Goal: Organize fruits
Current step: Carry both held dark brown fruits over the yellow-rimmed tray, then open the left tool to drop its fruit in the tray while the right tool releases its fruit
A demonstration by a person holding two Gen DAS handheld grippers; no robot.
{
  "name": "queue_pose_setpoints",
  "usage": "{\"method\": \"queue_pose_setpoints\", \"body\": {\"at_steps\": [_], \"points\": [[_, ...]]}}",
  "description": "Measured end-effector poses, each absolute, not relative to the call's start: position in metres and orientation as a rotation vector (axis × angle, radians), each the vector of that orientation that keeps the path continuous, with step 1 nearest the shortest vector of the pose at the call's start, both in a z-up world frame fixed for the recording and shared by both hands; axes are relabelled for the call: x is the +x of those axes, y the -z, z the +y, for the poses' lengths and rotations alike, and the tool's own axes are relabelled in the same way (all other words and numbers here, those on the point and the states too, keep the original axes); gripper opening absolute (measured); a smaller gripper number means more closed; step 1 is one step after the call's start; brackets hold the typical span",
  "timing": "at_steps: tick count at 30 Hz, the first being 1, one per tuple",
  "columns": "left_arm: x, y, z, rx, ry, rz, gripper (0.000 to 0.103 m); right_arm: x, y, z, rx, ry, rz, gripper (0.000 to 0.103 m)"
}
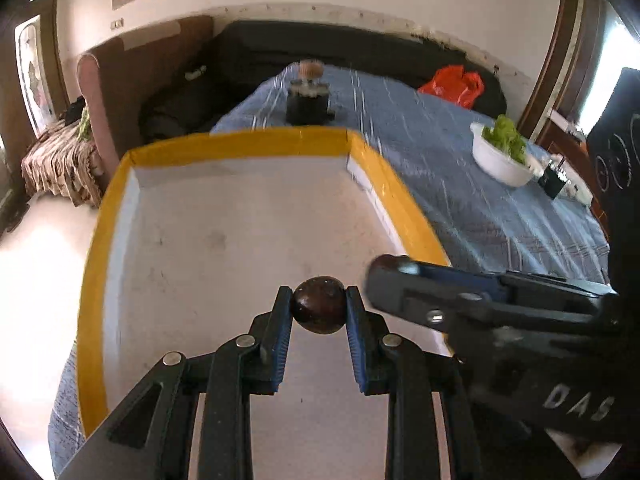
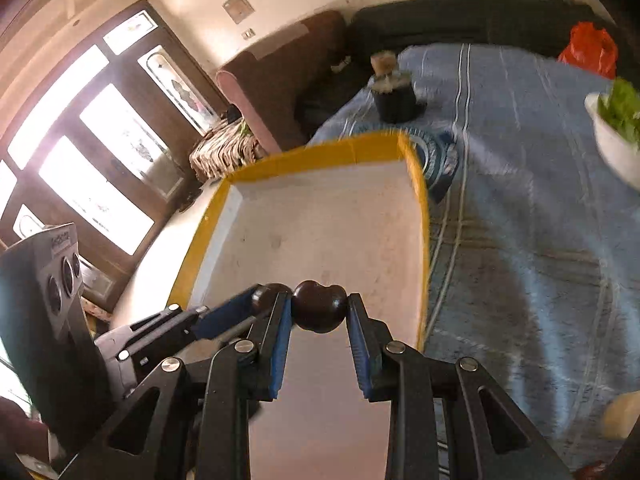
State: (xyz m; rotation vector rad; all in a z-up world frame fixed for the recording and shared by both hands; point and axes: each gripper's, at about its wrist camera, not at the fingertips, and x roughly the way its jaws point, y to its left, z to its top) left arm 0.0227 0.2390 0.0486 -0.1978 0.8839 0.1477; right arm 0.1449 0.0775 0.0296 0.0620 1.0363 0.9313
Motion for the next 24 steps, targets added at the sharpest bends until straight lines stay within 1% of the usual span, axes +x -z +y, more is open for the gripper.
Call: {"method": "queue_pose_setpoints", "body": {"at_steps": [8, 19, 20, 21, 23, 24], "points": [[0.031, -0.038, 0.237, -0.199, -0.098, 0.953, 0.025, 0.162, -0.016, 0.086, 0.065, -0.902, 1.098, 0.032], [0.034, -0.033, 0.239, -0.212, -0.109, 0.997, 0.026, 0.162, -0.015, 0.096, -0.005, -0.867, 1.086, 0.033], [0.034, -0.033, 0.239, -0.216, -0.11, 0.999, 0.03, 0.163, -0.015, 0.096, -0.007, -0.865, 1.087, 0.033], [0.035, -0.033, 0.24, -0.22, -0.112, 1.0, 0.038, 0.163, -0.015, 0.097, -0.008, -0.863, 1.09, 0.033], [0.034, -0.034, 0.241, -0.223, -0.117, 0.992, 0.042, 0.163, -0.015, 0.097, -0.017, -0.862, 1.089, 0.033], [0.034, -0.034, 0.242, -0.224, -0.118, 0.99, 0.043, 0.164, -0.014, 0.099, -0.019, -0.861, 1.09, 0.033]]}}
